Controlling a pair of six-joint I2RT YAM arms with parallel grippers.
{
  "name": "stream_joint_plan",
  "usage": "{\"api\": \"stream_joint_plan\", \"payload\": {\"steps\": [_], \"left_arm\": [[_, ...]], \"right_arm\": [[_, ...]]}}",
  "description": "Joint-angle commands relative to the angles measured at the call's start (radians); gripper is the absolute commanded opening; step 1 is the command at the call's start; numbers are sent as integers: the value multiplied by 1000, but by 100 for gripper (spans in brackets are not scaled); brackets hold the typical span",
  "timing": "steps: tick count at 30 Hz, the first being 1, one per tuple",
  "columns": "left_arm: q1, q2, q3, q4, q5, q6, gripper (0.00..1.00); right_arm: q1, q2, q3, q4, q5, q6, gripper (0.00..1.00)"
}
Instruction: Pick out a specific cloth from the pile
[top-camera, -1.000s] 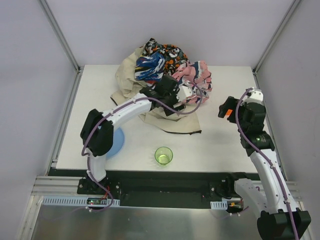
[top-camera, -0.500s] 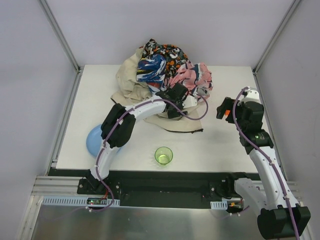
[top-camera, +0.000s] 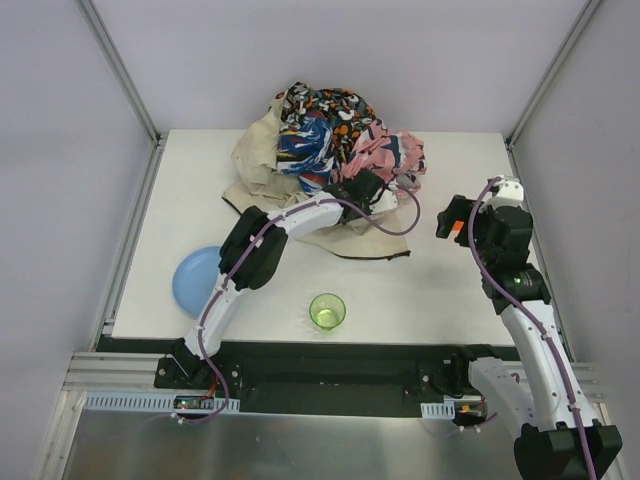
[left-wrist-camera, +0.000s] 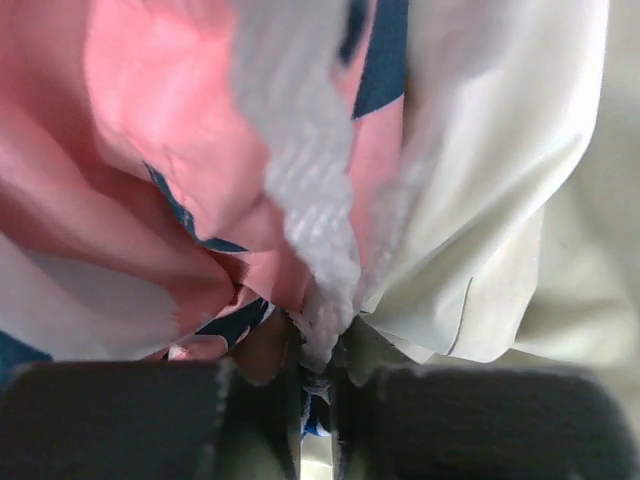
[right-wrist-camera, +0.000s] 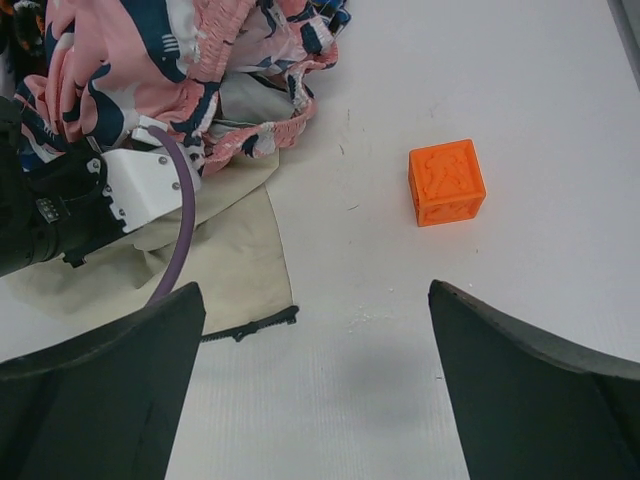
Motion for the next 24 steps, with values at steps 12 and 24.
{"api": "stream_joint_plan", "payload": {"steps": [12, 24], "left_arm": [[130, -74, 418, 121, -589, -241, 0], [293, -273, 497, 151, -564, -387, 0]], "right_arm": [[-3, -15, -29, 96, 36, -15, 96], [9, 373, 86, 333, -214, 270, 96]]}}
